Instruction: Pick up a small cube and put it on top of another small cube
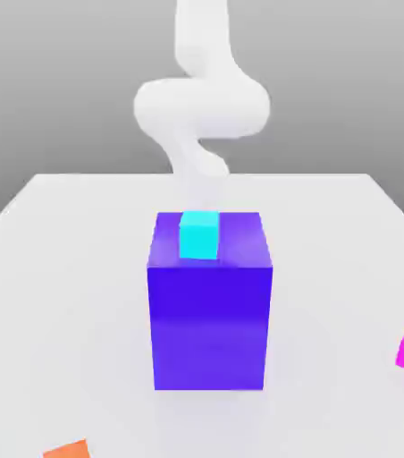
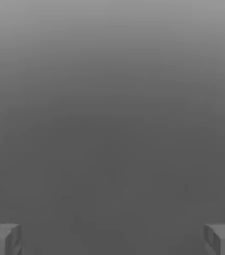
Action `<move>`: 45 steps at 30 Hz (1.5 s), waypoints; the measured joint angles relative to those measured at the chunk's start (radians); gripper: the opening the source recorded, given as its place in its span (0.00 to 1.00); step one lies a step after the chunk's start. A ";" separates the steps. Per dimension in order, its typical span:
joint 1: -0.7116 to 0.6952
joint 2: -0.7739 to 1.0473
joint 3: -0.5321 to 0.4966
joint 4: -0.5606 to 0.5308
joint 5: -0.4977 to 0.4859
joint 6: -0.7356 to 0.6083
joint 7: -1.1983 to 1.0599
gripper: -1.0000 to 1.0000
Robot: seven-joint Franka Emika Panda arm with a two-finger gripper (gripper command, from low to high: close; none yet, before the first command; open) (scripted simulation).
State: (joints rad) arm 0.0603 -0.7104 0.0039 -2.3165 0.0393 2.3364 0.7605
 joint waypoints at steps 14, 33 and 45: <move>0.273 0.502 0.138 -0.092 0.133 0.202 -0.158 0.50; 0.596 1.134 0.129 -0.140 -0.246 0.536 0.060 0.00; 0.537 0.973 0.174 -0.165 -0.158 0.400 -0.024 0.00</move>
State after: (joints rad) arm 0.5971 0.2622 0.1776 -2.4814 -0.1185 2.7362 0.7362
